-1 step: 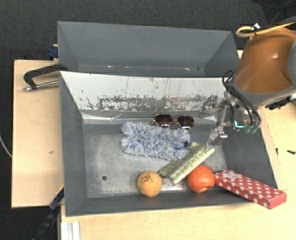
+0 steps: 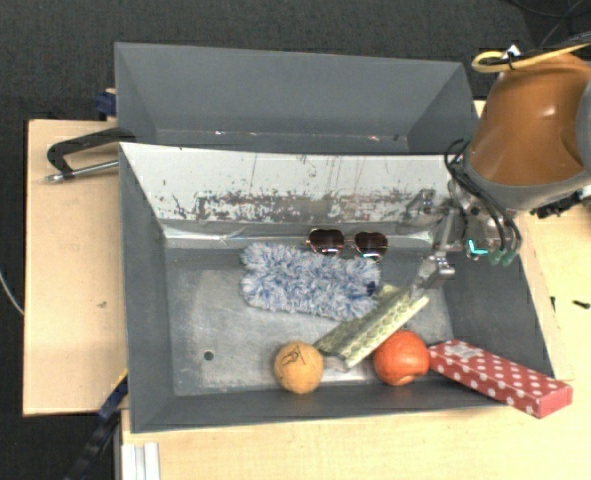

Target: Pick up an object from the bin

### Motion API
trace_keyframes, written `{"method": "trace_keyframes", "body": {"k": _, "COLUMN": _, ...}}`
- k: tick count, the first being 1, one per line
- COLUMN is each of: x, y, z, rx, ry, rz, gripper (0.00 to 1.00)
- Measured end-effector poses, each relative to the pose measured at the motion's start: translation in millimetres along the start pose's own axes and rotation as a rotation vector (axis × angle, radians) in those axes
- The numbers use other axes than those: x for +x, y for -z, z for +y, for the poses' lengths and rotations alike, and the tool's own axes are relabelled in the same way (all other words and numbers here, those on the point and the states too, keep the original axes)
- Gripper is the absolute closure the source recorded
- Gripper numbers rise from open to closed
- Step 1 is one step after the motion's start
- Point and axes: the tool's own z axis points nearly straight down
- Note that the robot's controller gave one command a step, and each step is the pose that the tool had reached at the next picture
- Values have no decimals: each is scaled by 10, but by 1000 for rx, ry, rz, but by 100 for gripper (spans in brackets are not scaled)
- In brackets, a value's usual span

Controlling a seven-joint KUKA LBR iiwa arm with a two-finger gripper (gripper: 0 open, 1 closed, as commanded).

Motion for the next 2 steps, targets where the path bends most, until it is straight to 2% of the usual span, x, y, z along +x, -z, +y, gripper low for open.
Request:
{"method": "trace_keyframes", "body": {"k": 1, "x": -76, "y": -11, "z": 13, "rx": 1, "ry": 48, "rz": -6, "gripper": 0}}
{"method": "trace_keyframes", "body": {"k": 2, "x": 28, "y": -272, "z": 179, "rx": 1, "ry": 266, "rz": -5, "gripper": 0}}
